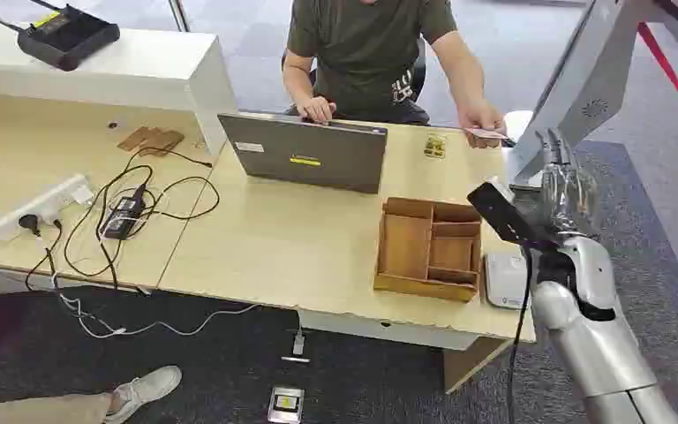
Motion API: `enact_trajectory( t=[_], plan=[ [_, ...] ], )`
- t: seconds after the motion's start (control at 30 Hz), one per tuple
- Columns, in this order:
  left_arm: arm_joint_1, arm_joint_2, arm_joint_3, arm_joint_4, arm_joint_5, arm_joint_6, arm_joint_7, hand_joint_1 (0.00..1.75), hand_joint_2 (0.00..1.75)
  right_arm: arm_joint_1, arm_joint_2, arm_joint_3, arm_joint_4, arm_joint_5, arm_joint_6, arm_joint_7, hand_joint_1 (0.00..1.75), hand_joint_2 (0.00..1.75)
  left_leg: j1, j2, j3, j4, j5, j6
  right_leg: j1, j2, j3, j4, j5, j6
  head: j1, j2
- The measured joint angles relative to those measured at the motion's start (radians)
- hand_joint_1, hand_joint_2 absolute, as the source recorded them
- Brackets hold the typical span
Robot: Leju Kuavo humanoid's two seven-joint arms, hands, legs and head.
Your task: Pass the card to the sensor for recognition and then transmit it.
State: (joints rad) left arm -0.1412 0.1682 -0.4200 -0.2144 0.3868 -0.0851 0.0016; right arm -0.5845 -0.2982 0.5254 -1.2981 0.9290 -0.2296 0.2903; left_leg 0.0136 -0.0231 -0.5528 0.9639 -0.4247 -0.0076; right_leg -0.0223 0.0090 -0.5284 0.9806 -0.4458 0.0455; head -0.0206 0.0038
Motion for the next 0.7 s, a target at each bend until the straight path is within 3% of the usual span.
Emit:
enact_trajectory(
  t=[0.1, 0.43, 0.47, 0.5, 0.53, 0.7],
  plan=[
    [-0.013, -0.001, -0.018, 0.000, 0.001, -0.002, 0.019, 0.00, 1.75, -0.044, 0.031, 0.069, 0.059, 0.055, 0.003, 0.001, 0.00, 1.75, 0.000, 0.002, 0.000, 0.000, 0.000, 0.000, 0.000, 0.001, 0.000, 0.000, 0.000, 0.000, 0.000, 0.000],
    [-0.018, -0.002, -0.055, -0.001, 0.012, 0.003, 0.029, 0.00, 1.75, -0.133, 0.122, 0.161, 0.214, 0.099, -0.076, -0.002, 0.00, 1.75, 0.000, 0.001, -0.001, 0.000, 0.000, 0.000, 0.000, 0.001, -0.003, 0.000, 0.000, 0.000, 0.000, 0.000],
    [-0.018, -0.002, -0.058, -0.001, 0.014, 0.003, 0.029, 0.00, 1.75, -0.138, 0.128, 0.167, 0.226, 0.100, -0.078, -0.002, 0.30, 1.75, 0.000, 0.001, -0.001, 0.000, 0.000, 0.000, 0.000, 0.001, -0.003, 0.000, 0.000, 0.000, 0.000, 0.000],
    [-0.019, -0.002, -0.061, -0.001, 0.015, 0.003, 0.029, 0.00, 1.75, -0.144, 0.134, 0.173, 0.236, 0.100, -0.080, -0.002, 0.89, 1.75, 0.000, 0.001, -0.001, 0.000, 0.000, 0.000, 0.000, 0.001, -0.003, 0.000, 0.000, 0.000, 0.000, 0.000],
    [-0.019, -0.002, -0.063, -0.001, 0.015, 0.003, 0.029, 0.00, 1.75, -0.149, 0.139, 0.178, 0.243, 0.100, -0.081, -0.004, 1.75, 1.75, 0.000, 0.001, -0.001, 0.000, 0.000, 0.000, 0.000, 0.001, -0.003, 0.000, 0.000, 0.000, 0.000, 0.000],
    [-0.024, -0.002, -0.073, -0.001, 0.015, 0.004, 0.030, 0.00, 1.75, -0.161, 0.154, 0.191, 0.270, 0.098, -0.083, -0.023, 1.75, 1.75, 0.000, 0.002, -0.001, 0.000, 0.000, 0.000, 0.000, 0.001, -0.003, 0.000, 0.000, 0.000, 0.000, 0.000]
  ],
)
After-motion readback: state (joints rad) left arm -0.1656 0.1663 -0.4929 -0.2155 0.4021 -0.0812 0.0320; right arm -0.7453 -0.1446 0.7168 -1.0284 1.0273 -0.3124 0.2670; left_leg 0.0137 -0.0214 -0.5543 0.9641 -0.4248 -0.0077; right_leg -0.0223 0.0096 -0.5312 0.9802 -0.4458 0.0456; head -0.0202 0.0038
